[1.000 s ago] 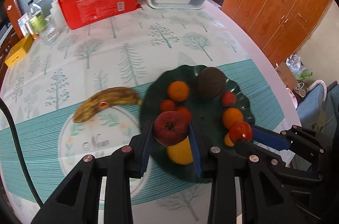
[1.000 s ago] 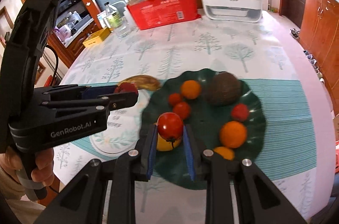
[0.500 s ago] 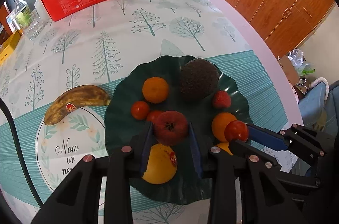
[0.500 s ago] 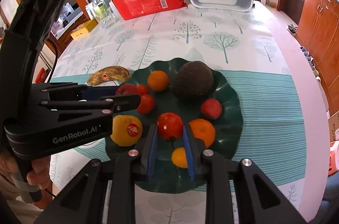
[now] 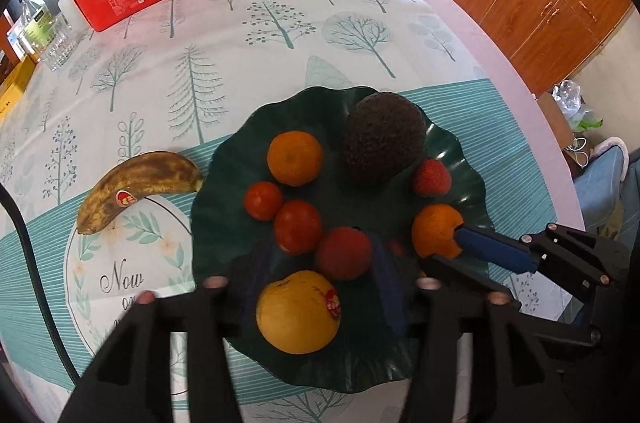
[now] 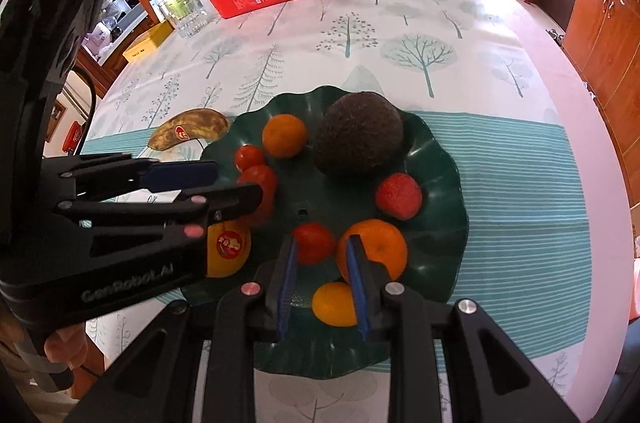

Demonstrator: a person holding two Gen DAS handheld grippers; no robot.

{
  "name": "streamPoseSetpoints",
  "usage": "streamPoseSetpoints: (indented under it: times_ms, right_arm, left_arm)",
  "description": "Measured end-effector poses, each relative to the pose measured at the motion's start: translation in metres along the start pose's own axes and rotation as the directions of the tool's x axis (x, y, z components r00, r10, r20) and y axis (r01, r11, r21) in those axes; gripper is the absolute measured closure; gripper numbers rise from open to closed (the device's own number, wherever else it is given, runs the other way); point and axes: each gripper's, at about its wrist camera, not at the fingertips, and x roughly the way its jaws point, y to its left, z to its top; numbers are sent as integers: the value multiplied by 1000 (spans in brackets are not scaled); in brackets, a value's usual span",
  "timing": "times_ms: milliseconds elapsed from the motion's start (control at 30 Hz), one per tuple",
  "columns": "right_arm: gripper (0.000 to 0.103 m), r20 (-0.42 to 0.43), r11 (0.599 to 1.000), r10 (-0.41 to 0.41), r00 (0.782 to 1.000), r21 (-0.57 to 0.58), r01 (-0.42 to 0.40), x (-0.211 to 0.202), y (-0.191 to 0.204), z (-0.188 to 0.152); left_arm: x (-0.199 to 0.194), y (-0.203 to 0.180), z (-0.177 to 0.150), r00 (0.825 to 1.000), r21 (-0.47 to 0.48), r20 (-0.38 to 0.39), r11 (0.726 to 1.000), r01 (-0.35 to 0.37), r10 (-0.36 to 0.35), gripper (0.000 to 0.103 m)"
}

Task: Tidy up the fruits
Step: 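Lower both fruits onto the green plate and open both tools, then withdraw both tools and move the right tool to the banana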

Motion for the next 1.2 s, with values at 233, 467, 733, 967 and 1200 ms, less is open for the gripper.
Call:
streamPoseSetpoints:
  times_ms: [233,467,733,967,1200]
  right_arm:
    - [69,13,1000,4,1000,7,-4,-2,2,1]
    - [69,20,1000,4,1000,4,-4,-5,10,1]
    - [69,19,1000,2,1000,20,-2,-6,20,-2]
    - [69,2,999,0,1000,46,0,-5,33,-8]
    - [69,-7,997,8,1000,73,-7,-2,55,-10]
  left_arm:
    - [-6,7,-3,1000,-9,14,1000,-10,10,33]
    - [-15,12,-9,999,-13,27,1000,-20,21,30]
    - [-29,25,-20,999,-22,41,999,-29,30,29]
    - [-42,43,-38,997,-36,52,998,-47,49,27]
    - [-48,79,-64,996,-51,25,995,-88,89,26]
